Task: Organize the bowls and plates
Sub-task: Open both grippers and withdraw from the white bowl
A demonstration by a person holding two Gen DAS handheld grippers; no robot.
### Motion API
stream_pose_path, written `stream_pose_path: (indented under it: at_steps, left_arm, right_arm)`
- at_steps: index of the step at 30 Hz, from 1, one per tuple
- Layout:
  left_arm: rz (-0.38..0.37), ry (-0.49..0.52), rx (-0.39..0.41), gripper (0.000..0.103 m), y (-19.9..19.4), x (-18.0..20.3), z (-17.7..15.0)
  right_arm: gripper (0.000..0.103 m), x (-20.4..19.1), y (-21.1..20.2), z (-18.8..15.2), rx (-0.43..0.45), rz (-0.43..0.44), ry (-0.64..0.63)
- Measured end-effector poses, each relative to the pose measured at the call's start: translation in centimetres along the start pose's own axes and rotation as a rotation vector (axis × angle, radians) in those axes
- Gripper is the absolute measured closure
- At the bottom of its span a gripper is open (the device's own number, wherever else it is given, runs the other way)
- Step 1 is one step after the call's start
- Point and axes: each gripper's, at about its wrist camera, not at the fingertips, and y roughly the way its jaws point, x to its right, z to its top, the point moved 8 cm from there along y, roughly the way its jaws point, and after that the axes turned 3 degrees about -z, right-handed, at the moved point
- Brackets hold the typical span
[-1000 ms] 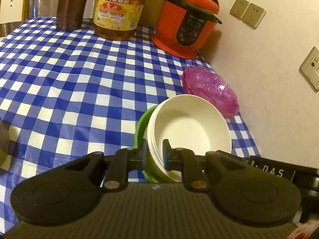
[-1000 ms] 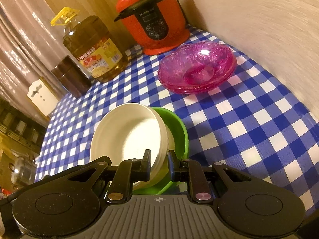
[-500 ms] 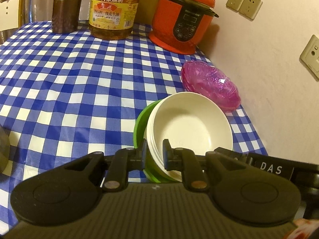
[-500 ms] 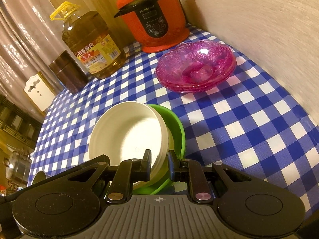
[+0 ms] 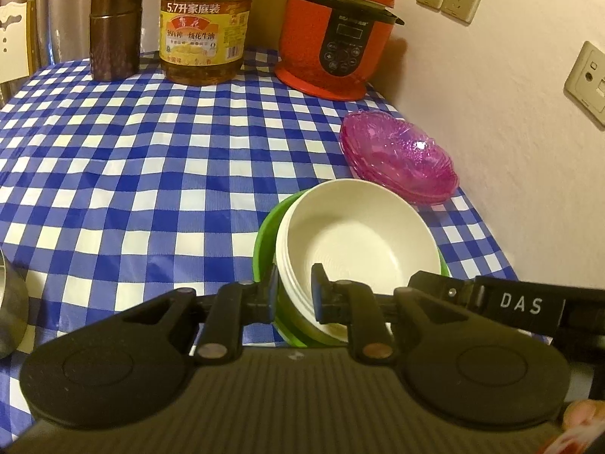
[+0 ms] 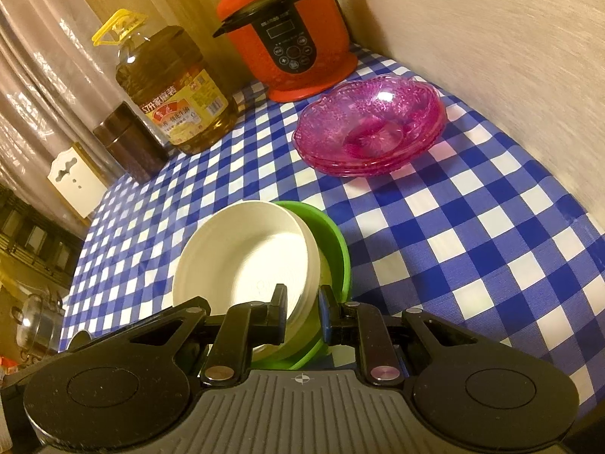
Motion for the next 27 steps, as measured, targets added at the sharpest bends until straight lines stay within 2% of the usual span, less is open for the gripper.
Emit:
stream_pose_path:
  at_steps: [12,15,20,22,27]
  left_arm:
    - [-0.006,0.008,0.004,0.084,0.0,0.0,0.1]
    - [-0.013,0.006,0.008,0.079,-0.1,0.2,0.2]
    - [-0.012,0.015,0.033,0.074,-0.4,0.2,0.6]
    - [0.003,0.005,0.053,0.068,-0.9,-0.1,0.9]
    - [0.006,-0.053,0.084,0.068,-2.1,-1.2,1.1]
  right_arm:
    - [0.085,0.2,0.1,-0.1,-0.001,0.005,0.023]
    - [0.082,0.3,0.1,0.1,0.004,0.009,0.041]
    - [0.067,0.2,-0.3,0.5,0.03,0.03,0.052]
    - [0.066,0.2,-0.7,0.7,0.05,0.037,0.063]
    - [0.065,0.6,-1.8,1.3,0.092,0.049,0.088]
